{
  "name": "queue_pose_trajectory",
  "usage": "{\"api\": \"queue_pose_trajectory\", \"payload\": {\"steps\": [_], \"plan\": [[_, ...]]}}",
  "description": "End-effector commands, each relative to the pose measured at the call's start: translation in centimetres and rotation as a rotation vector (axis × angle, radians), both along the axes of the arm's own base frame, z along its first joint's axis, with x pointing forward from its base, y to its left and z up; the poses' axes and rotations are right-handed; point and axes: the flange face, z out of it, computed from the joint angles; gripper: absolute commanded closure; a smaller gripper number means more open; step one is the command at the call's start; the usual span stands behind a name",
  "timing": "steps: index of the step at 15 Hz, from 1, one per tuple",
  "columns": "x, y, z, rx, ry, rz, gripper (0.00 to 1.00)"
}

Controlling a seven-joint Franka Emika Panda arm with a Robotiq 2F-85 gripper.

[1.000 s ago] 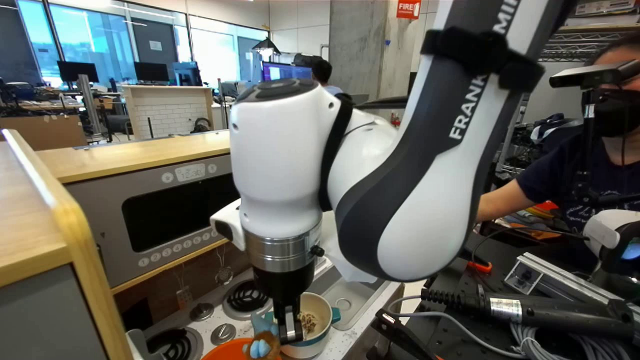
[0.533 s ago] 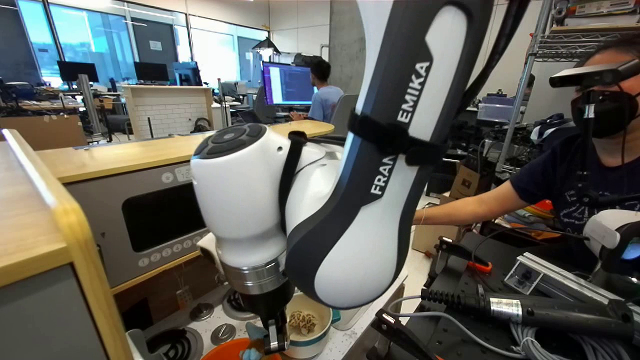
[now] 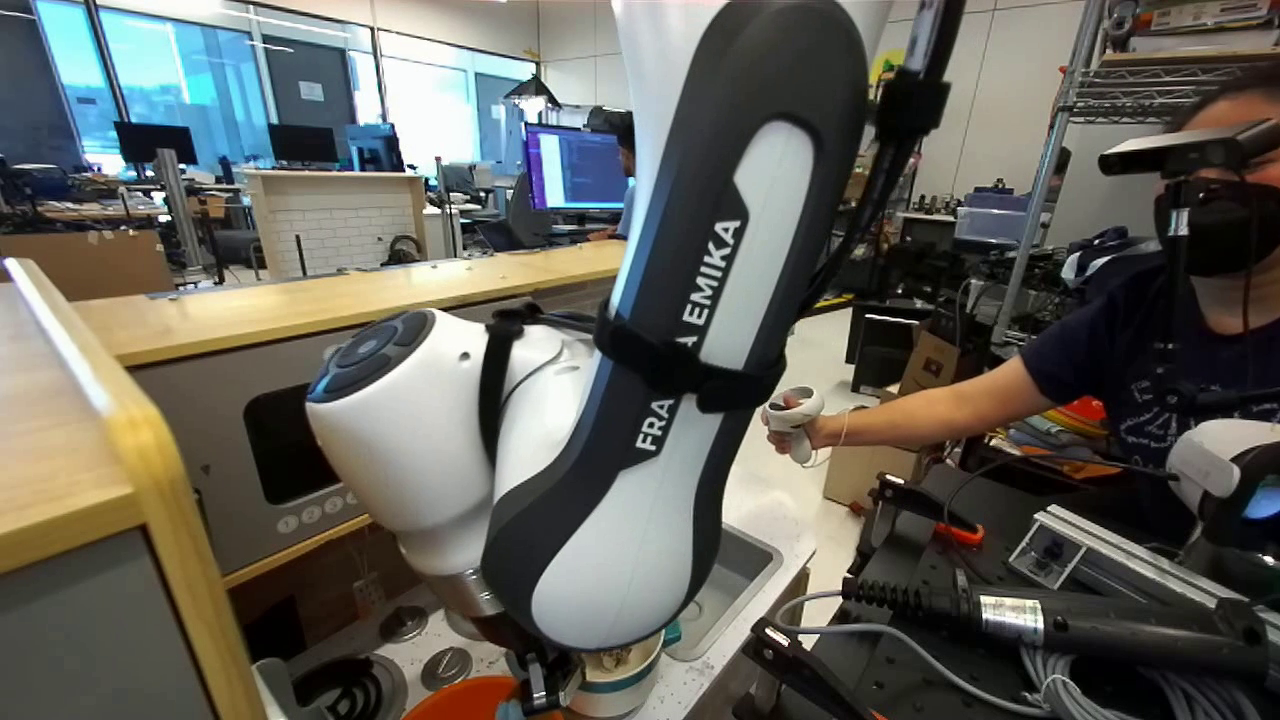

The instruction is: Pick up the plush toy in the sink and put it in the orange bowl

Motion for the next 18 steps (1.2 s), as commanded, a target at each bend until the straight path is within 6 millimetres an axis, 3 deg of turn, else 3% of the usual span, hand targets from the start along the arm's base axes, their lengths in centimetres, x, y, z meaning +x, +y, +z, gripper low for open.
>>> {"api": "queue_pose_trajectory", "payload": {"steps": [1,7,8,9,13,15,18], "plan": [[0.8,1.3,-0.3,-0.073,0.012,-0.043,0.99],[1.3,2.5,-0.3,-0.163,0.024,-0.124,0.99],[1.3,2.7,-0.5,-0.168,0.026,-0.133,0.71],[1.3,3.0,-0.6,-0.166,0.028,-0.135,0.71],[1.1,3.5,-0.8,-0.142,0.018,-0.128,0.42],[0.8,3.0,-0.1,-0.109,0.019,-0.124,0.27],[0.0,0.5,1.3,-0.048,0.027,-0.12,0.06]]}}
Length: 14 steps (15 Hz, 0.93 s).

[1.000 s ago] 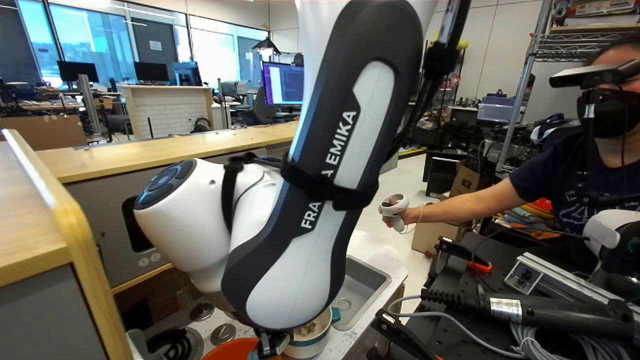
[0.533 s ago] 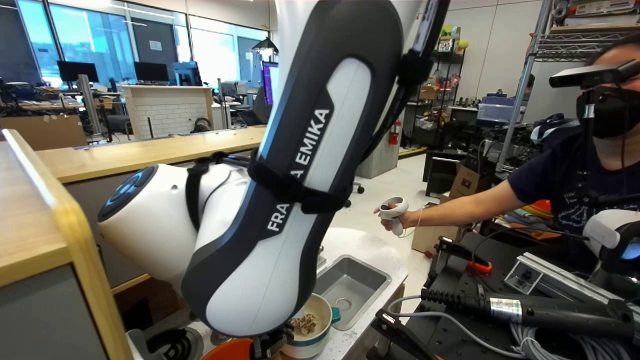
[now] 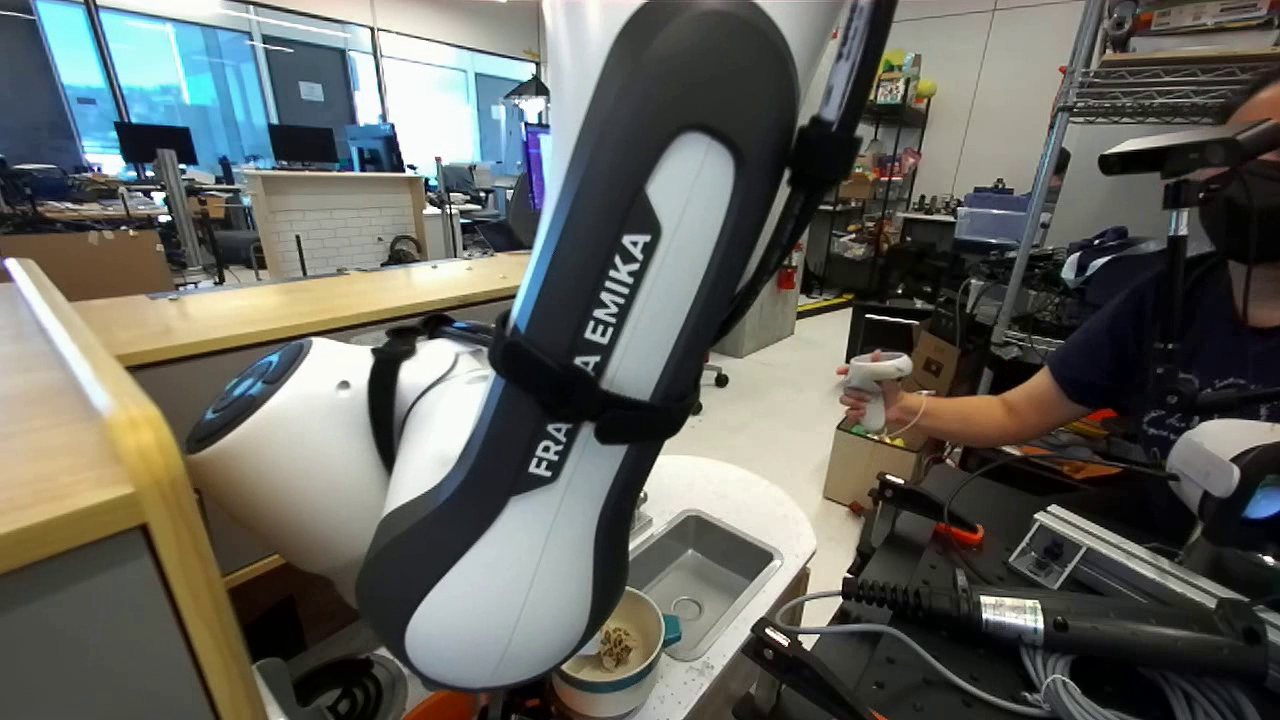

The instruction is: Pick up the plush toy in the sink and put it in the orange bowl

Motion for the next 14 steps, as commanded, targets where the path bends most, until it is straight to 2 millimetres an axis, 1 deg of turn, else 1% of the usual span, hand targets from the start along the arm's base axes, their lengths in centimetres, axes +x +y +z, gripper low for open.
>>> {"api": "queue_pose_trajectory", "payload": {"steps": [1,4,7,11,14], "plan": [[-1.2,-3.3,2.1,0.088,0.012,0.02,0.0],[-2.8,-8.4,3.5,0.161,0.0,0.005,0.0],[-4.5,-14.0,5.6,0.224,-0.039,-0.06,0.0],[-6.8,-21.0,9.7,0.317,-0.112,-0.151,0.0],[-8.9,-25.4,13.3,0.363,-0.145,-0.223,0.0]]}}
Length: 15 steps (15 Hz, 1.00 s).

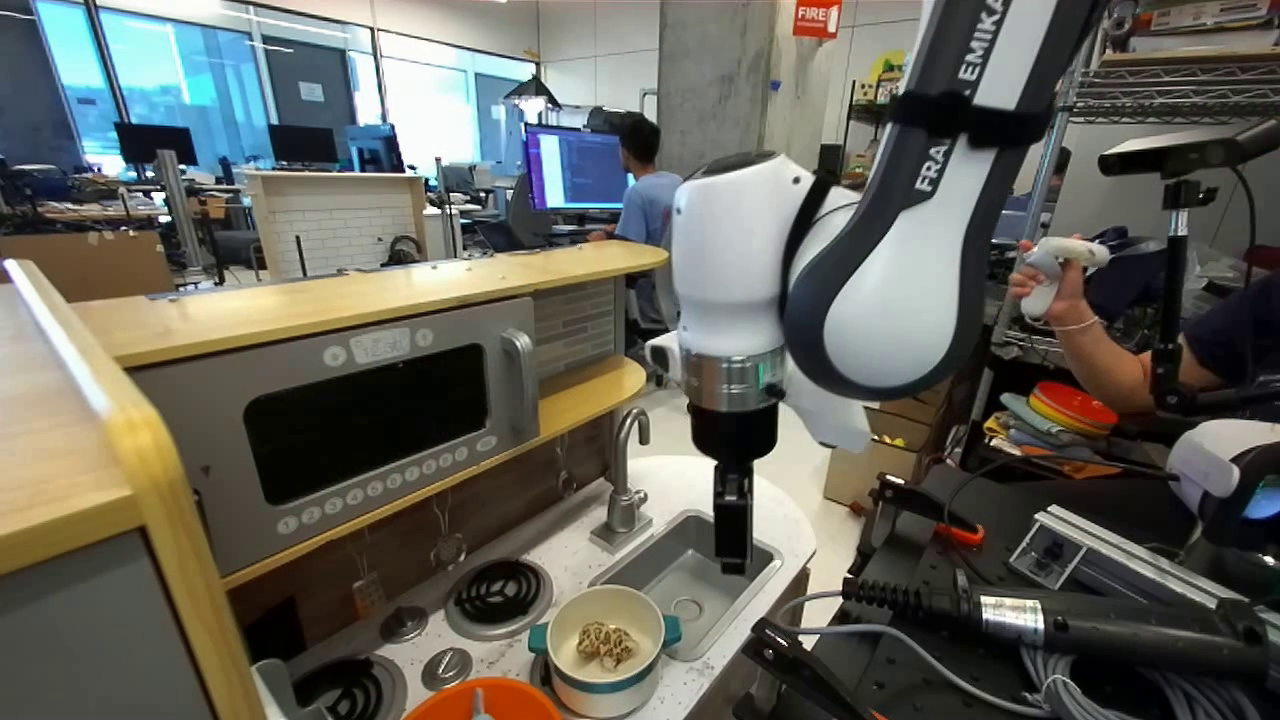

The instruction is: Pick up the plush toy in the sink and put it in the orange bowl

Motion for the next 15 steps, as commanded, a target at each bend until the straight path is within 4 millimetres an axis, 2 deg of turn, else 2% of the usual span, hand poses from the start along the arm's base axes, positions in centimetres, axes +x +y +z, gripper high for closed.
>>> {"api": "queue_pose_trajectory", "payload": {"steps": [1,8,9,10,11,14,15], "plan": [[-3.6,-4.7,5.5,0.064,-0.042,-0.082,0.0],[-8.5,-13.2,13.7,0.164,-0.069,-0.28,0.0],[-8.9,-14.2,15.0,0.162,-0.068,-0.301,0.0],[-7.8,-15.4,16.5,0.155,-0.07,-0.316,0.0],[-8.2,-16.2,17.7,0.136,-0.076,-0.346,0.0],[-9.9,-17.7,19.7,0.113,-0.047,-0.379,0.0],[-8.5,-17.0,18.3,0.132,-0.061,-0.354,0.0]]}}
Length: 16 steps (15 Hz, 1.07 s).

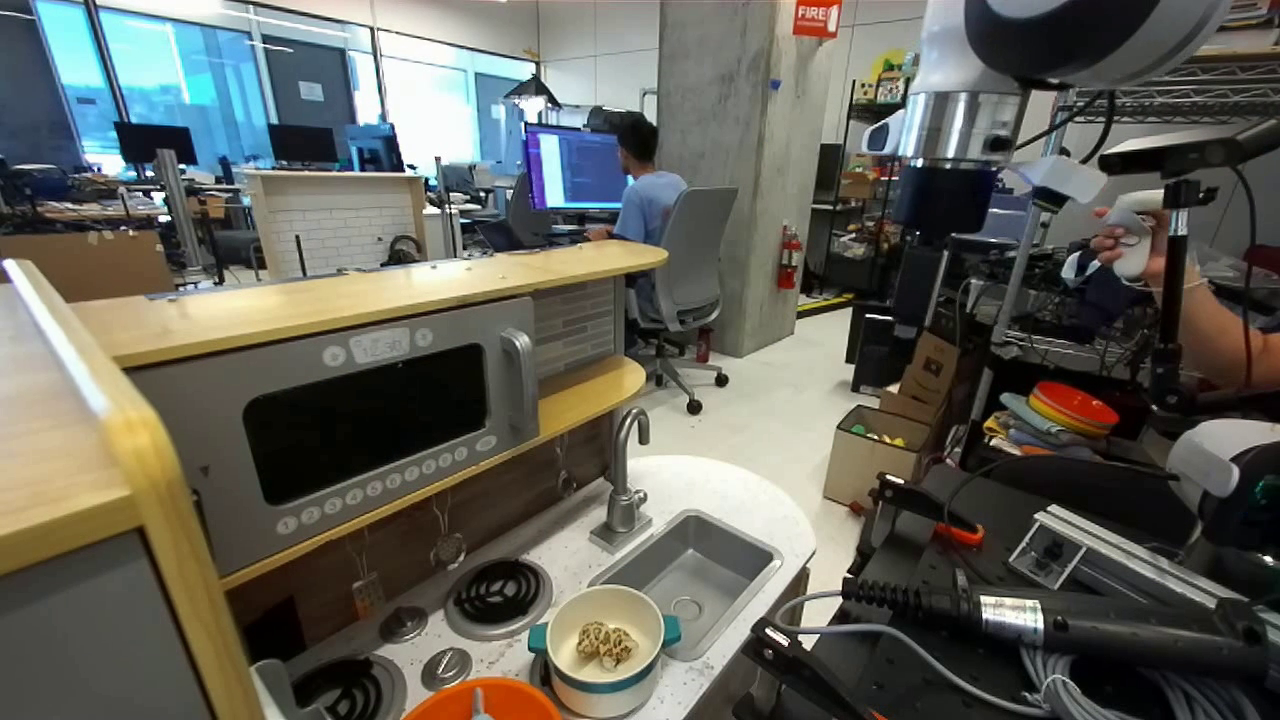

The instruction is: Pick up the plush toy in the sink and put it in the orange bowl

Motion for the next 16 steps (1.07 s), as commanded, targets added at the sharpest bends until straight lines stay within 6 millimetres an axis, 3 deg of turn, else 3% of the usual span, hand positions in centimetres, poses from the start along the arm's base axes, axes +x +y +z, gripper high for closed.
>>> {"api": "queue_pose_trajectory", "payload": {"steps": [1,16], "plan": [[-0.19,-0.23,0.47,-0.001,-0.003,-0.006,0.0],[-0.19,0.02,-0.02,0.001,0.009,0.0,0.0]]}}
